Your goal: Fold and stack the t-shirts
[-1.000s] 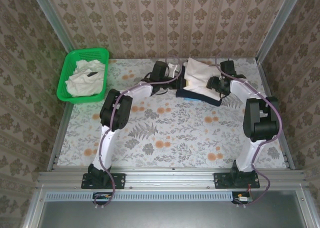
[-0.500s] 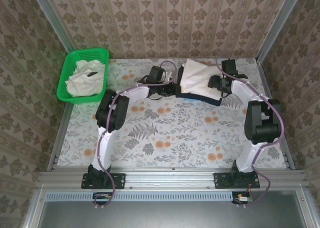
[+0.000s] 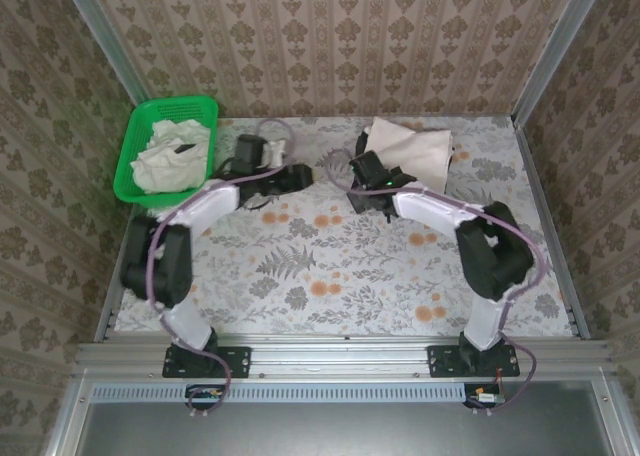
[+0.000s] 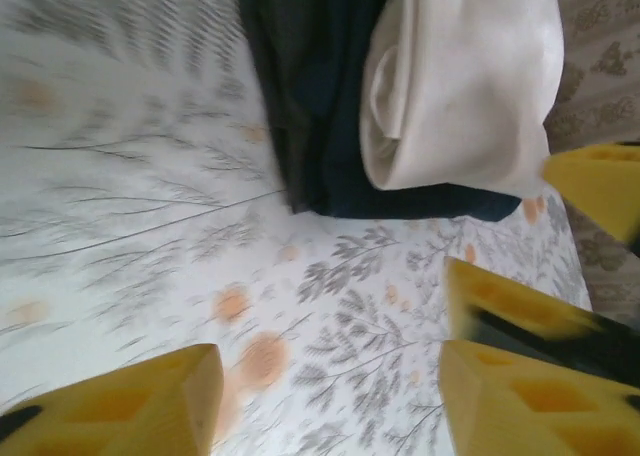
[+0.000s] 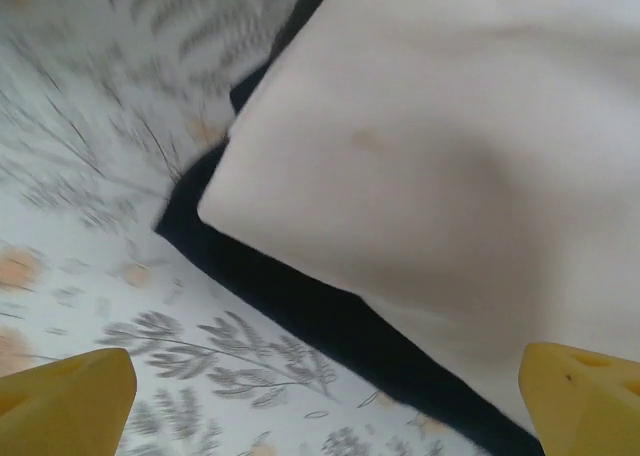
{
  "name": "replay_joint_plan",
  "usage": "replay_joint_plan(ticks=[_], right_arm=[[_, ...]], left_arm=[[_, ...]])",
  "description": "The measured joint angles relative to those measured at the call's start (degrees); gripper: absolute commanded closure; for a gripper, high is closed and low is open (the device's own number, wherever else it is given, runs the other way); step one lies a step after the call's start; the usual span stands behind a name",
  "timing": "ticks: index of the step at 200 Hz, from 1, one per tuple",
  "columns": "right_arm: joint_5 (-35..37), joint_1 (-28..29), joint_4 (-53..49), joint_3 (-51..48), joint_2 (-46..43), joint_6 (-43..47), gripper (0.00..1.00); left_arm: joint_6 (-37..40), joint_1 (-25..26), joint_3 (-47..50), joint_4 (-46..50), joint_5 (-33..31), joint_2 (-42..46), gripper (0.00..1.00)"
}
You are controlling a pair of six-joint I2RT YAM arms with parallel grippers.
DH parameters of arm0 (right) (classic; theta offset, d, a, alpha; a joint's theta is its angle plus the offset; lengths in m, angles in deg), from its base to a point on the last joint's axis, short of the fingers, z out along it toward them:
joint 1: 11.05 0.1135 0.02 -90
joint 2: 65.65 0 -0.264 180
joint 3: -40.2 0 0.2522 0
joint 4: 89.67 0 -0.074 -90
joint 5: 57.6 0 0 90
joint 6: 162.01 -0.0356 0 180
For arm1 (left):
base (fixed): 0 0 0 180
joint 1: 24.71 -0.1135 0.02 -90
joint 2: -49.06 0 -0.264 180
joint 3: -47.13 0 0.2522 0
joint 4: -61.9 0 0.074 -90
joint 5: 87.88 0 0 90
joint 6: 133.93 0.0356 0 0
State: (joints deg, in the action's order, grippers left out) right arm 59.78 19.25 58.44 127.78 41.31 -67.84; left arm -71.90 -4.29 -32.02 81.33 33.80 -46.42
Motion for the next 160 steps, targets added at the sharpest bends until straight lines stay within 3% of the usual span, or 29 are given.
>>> replay_joint_plan(ticks=[23, 66, 160], right_arm=[[4.13, 0.07, 1.79, -0.85, 3.06, 10.32, 0.00], [5.64, -0.42, 19.26, -13.77, -1.25, 30.08, 0.00], [3.04, -8.52, 30.49, -14.60, -0.83, 48.26, 0.00]], left_arm=[[1.92, -2.80, 6.93, 0.48, -3.58, 8.04, 0.24], [3.85, -3.76, 17.18, 0.85, -5.25, 12.63, 0.22], [5.16, -7.04, 20.31, -2.40, -3.91, 12.74, 0.22]])
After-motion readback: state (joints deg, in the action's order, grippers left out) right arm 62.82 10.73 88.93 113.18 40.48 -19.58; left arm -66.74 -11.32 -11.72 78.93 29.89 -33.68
